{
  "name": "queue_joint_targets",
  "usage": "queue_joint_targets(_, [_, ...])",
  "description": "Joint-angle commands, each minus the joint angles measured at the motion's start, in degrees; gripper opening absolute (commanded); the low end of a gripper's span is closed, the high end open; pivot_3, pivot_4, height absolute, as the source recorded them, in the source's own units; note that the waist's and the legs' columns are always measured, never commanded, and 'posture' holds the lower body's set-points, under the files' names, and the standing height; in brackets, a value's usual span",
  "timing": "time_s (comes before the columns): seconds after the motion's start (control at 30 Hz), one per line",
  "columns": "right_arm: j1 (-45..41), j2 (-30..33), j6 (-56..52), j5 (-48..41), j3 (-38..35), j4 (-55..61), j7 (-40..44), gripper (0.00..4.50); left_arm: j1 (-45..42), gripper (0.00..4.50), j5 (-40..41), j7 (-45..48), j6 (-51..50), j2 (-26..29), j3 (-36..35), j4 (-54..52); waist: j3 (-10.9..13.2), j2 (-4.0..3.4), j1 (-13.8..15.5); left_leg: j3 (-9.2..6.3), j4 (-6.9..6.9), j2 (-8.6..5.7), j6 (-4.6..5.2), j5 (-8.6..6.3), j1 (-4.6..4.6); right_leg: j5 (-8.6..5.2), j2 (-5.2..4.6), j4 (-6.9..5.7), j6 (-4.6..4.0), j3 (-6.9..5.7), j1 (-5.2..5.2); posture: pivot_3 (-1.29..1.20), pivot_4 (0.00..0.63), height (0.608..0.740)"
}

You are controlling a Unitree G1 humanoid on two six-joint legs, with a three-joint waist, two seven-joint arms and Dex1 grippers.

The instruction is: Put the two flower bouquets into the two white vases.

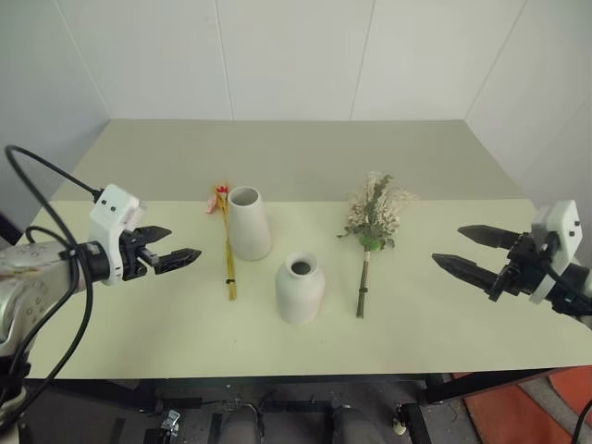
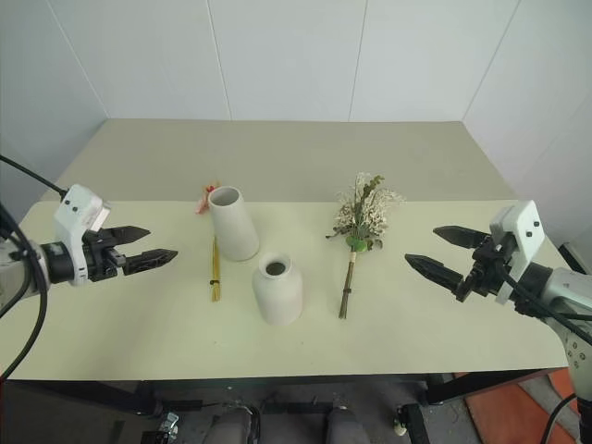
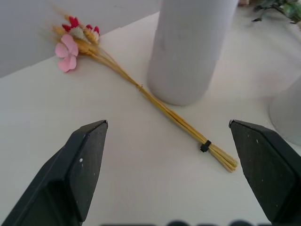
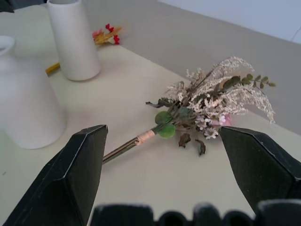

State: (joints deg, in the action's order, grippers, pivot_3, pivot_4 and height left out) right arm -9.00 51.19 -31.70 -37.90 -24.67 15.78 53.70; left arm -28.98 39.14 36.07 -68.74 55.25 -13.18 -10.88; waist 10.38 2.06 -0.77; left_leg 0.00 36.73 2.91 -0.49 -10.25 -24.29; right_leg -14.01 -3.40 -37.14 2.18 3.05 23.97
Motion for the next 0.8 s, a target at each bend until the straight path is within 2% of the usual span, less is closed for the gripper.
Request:
queue_joint_targets(0.03, [-1.7, 1.0, 1.8, -0.6, -0.2, 0.4, 1.9, 4.49, -5.4, 4.50, -0.1, -4.8, -9.9, -1.9, 1.8, 1.5, 0.0, 0.00, -0.1, 0.00, 0.01, 0.00, 0.00, 0.00, 0.00, 0.00, 0.00, 0.01, 0.00, 0.00, 0.00, 0.00, 0.150, 0.740])
queue_joint_targets(0.2, [-2.8, 0.8, 2.4, -0.3, 0.2, 0.0, 3.1, 4.49, -9.3, 4.50, -1.1, -7.5, -15.0, -6.6, 6.2, 1.2, 0.0, 0.01, -0.1, 0.00, 0.01, -0.04, 0.00, 0.00, -0.04, 0.08, -0.02, 0.00, -0.12, 0.04, 0.02, 0.00, 0.150, 0.740])
queue_joint_targets(0.43, [-4.2, 2.8, 2.8, -2.7, -0.7, -0.6, 9.6, 4.49, -14.3, 4.50, -8.9, -15.1, -17.1, -13.9, 13.5, 7.1, 0.0, 0.02, -0.1, 0.00, 0.04, -0.07, 0.00, 0.00, -0.01, 0.20, -0.02, -0.01, -0.29, 0.05, 0.00, 0.00, 0.150, 0.740])
queue_joint_targets(0.8, [-5.9, 7.1, 1.8, -7.4, -2.7, -2.1, 18.1, 4.49, -17.1, 4.50, -15.1, -18.7, -14.2, -22.1, 14.5, 15.2, 0.0, 0.03, -0.1, -0.01, 0.05, -0.09, 0.00, 0.00, -0.02, 0.24, -0.02, -0.01, -0.32, 0.08, 0.00, 0.00, 0.150, 0.740])
